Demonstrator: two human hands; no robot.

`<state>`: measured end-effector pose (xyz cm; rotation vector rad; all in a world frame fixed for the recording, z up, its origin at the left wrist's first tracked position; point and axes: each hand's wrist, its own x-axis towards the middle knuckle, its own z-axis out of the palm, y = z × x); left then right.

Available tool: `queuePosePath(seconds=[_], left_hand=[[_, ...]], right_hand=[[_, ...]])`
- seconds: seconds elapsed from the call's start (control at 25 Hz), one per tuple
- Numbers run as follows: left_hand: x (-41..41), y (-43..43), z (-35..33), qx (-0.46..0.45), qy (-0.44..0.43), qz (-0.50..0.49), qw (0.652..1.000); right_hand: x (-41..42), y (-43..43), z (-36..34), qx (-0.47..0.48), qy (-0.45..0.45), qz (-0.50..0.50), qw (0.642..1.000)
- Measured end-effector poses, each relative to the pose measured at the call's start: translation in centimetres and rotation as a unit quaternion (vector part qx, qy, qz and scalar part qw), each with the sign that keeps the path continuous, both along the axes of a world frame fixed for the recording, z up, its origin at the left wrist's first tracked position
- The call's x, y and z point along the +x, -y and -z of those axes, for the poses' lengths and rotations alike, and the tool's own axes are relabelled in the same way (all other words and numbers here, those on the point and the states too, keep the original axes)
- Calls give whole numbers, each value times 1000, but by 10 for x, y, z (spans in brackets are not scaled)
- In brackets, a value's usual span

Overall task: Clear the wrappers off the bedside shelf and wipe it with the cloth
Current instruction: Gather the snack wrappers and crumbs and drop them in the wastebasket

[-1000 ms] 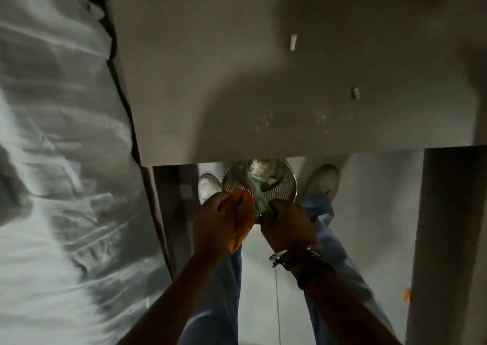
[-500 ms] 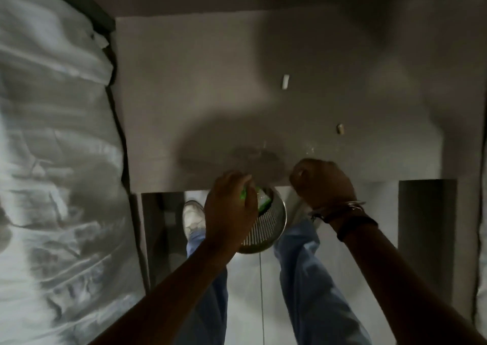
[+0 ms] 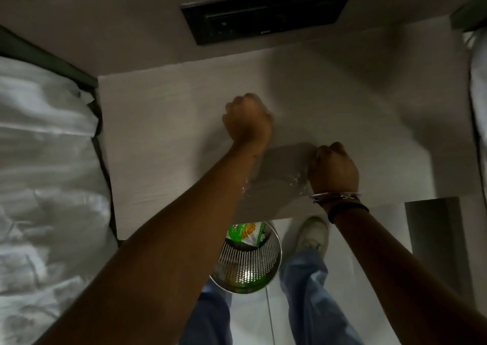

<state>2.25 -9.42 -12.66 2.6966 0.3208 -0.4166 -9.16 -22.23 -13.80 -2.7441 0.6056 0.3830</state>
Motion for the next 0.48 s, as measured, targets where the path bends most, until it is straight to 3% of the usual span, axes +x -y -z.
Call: queuePosePath(seconds=[0.28, 0.48], left_hand=[[-20, -4, -10, -81, -48, -8, 996], [-108, -50, -37, -161, 22, 5, 987]], right_hand=[[2, -10, -2, 19, 8, -42, 999], [-41, -61, -20, 124, 89, -73, 986]])
